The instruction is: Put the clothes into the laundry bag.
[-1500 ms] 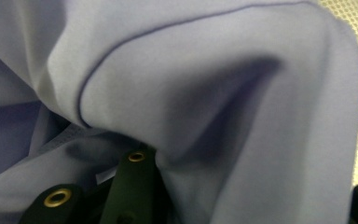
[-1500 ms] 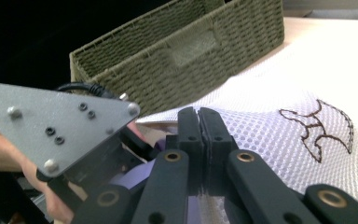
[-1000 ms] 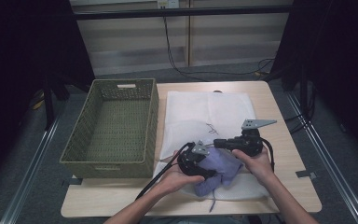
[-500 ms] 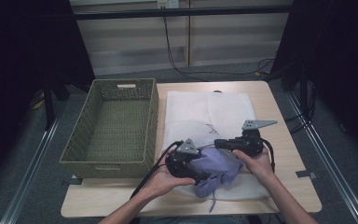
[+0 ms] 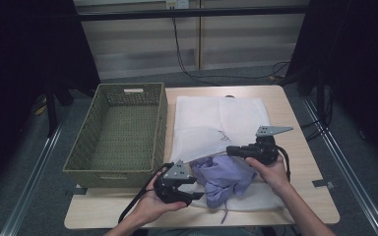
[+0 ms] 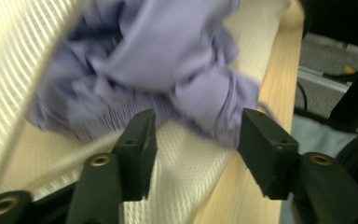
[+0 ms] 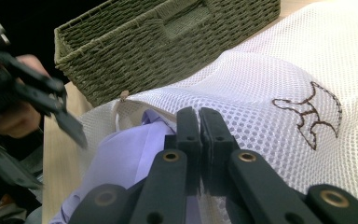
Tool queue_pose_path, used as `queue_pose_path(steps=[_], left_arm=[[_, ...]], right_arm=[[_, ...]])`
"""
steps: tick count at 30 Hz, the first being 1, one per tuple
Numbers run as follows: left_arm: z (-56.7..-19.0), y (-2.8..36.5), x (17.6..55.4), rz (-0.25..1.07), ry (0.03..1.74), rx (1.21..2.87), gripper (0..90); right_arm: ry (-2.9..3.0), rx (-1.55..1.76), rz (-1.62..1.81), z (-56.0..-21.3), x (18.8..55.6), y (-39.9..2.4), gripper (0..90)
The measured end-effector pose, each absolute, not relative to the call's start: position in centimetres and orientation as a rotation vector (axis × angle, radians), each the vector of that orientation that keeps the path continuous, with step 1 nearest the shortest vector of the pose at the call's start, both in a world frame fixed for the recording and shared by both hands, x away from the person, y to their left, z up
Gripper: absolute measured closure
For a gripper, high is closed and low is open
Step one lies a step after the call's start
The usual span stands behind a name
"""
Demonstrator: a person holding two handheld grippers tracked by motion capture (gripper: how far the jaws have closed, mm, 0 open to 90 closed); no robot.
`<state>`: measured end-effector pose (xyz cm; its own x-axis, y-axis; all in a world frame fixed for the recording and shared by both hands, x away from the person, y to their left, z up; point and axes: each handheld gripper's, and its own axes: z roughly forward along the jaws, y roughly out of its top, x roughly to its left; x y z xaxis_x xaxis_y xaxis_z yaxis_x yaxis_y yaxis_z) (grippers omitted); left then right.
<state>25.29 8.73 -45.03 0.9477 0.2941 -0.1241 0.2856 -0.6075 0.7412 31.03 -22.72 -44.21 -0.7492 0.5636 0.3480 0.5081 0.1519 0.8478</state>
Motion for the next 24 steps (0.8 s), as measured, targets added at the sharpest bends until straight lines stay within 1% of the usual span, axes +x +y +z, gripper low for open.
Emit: queue_pose_path(steps=[1, 5, 6, 8, 10, 12, 15, 17, 19, 21, 24], left_arm=[[-45.7, 8.6, 25.2, -0.006, 0.408, 2.265, 49.1], [-46.5, 7.6, 25.1, 0.011, 0.355, 2.352, 59.5], [-46.7, 7.5, 25.1, 0.009, 0.354, 2.357, 63.2], [-47.3, 7.2, 25.1, -0.006, 0.344, 2.387, 65.9], [-48.0, 7.0, 25.0, 0.011, 0.343, 2.42, 70.5], [-48.5, 6.9, 25.1, 0.003, 0.329, 2.454, 73.4], [-48.6, 6.7, 25.3, -0.008, 0.354, 2.45, 75.9], [-48.6, 6.7, 25.4, -0.026, 0.361, 2.441, 76.3], [-48.6, 6.7, 25.4, -0.022, 0.361, 2.451, 76.4], [-48.6, 6.6, 25.4, -0.024, 0.36, 2.447, 76.4], [-48.6, 6.6, 25.4, -0.025, 0.36, 2.448, 76.4]], right_arm=[[2.344, 1.089, 1.693, -44.2, 31.0, -22.7, 87.3], [2.345, 1.082, 1.695, -44.2, 31.1, -22.6, 86.6], [2.34, 1.078, 1.699, -44.1, 31.0, -22.6, 85.2], [2.335, 1.087, 1.701, -44.1, 31.0, -22.7, 83.8], [2.324, 1.086, 1.704, -44.0, 31.0, -22.9, 81.0], [2.319, 1.086, 1.722, -43.8, 30.9, -23.1, 75.3], [2.312, 1.069, 1.743, -43.5, 30.6, -23.2, 66.3], [2.306, 1.071, 1.753, -43.2, 30.4, -23.2, 55.9], [2.316, 1.063, 1.763, -43.1, 30.1, -23.1, 48.9], [2.327, 1.064, 1.772, -42.9, 29.8, -23.0, 39.9], [2.346, 1.042, 1.803, -42.7, 29.1, -22.5, 34.3]])
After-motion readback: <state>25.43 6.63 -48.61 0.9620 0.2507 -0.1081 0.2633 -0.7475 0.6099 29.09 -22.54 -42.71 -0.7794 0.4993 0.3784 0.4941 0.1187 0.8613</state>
